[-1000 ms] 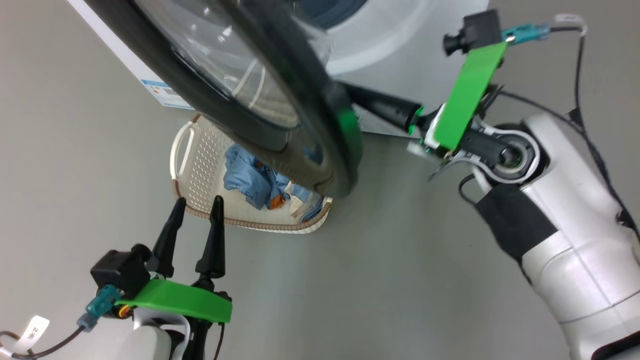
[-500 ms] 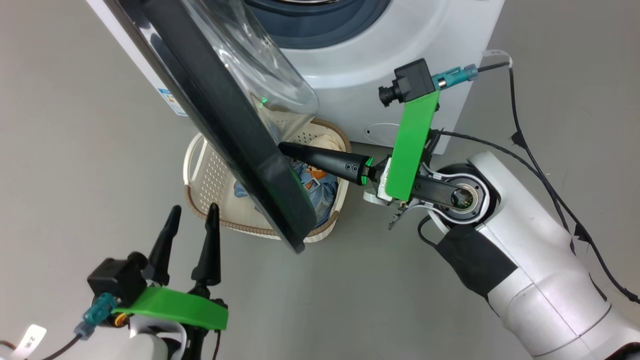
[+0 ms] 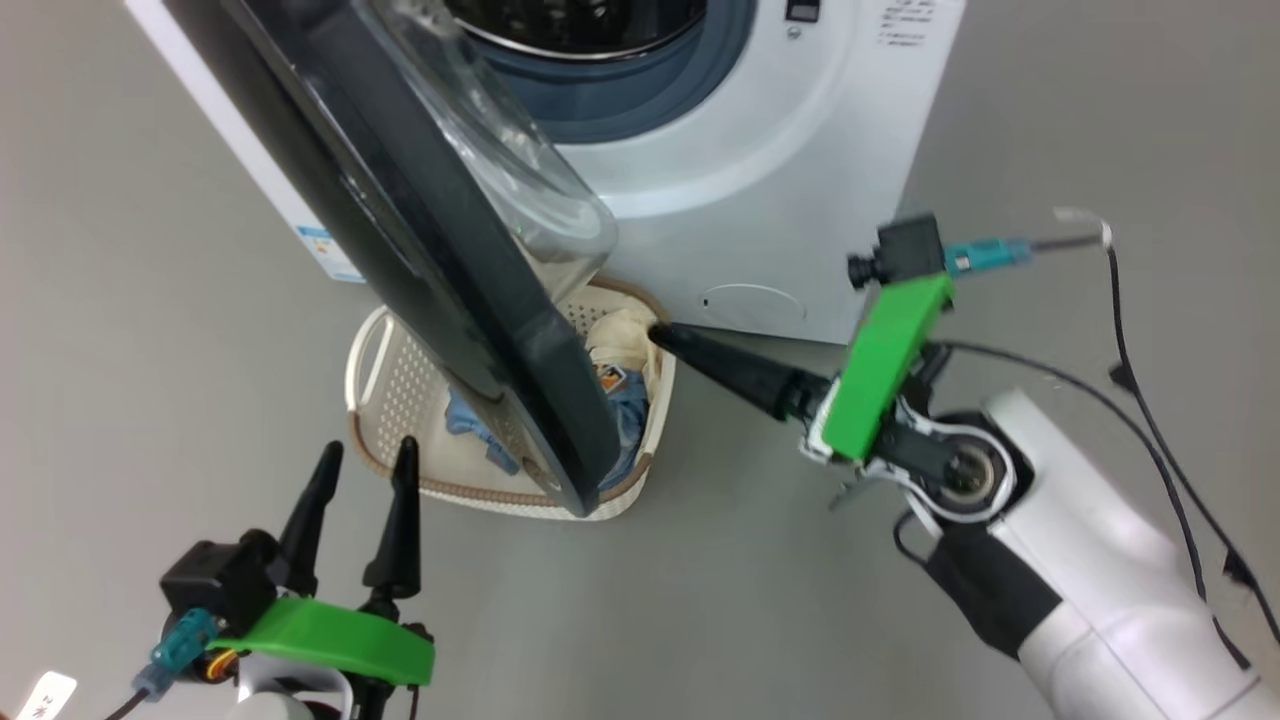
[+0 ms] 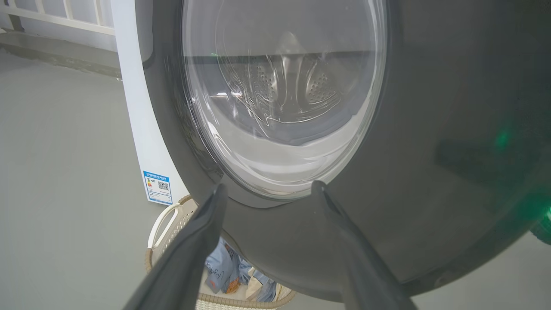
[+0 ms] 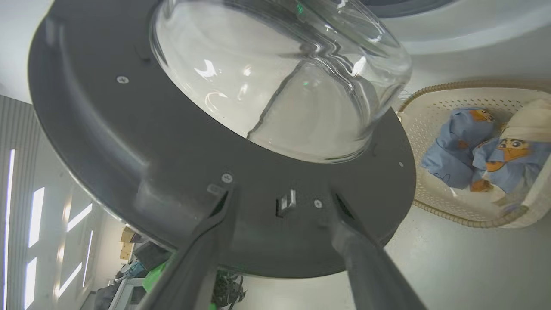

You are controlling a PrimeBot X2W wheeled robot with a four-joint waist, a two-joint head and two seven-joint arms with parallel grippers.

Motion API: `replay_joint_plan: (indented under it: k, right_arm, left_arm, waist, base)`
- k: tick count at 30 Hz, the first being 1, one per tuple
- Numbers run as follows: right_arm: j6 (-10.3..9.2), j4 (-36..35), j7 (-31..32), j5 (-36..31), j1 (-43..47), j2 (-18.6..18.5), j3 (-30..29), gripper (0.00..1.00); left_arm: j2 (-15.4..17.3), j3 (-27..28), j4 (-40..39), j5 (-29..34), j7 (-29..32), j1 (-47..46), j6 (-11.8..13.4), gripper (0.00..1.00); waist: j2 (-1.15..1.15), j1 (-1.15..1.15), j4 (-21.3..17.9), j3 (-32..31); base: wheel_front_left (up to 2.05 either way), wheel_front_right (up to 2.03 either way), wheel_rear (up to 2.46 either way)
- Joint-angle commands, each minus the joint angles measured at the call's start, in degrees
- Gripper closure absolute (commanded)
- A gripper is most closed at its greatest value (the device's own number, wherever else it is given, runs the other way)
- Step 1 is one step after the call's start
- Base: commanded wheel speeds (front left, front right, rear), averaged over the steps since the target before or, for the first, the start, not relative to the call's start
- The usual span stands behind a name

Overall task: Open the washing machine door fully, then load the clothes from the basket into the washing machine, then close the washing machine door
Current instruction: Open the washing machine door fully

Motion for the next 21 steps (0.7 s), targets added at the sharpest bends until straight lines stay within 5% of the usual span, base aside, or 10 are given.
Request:
replay_joint_plan:
  k: [1,21]
  right_arm:
    - [0.18,-1.14,-1.25,-0.71,1.82,0.59,0.55,0.0]
    - [0.18,0.07,-20.12,-2.79,16.66,-10.36,2.97,0.0]
  left_arm:
    - [1.77,2.27,-1.05,0.67,-0.37,0.09,-0.09,0.0]
    - [3.4,5.93,-1.76,1.22,-0.37,5.82,-0.09,0.0]
  waist:
    - [0.0,0.0,-1.46,-1.35]
    - [0.0,0.0,-8.78,-6.48]
  base:
    - [0.0,0.0,0.0]
    - [0.0,0.0,0.0]
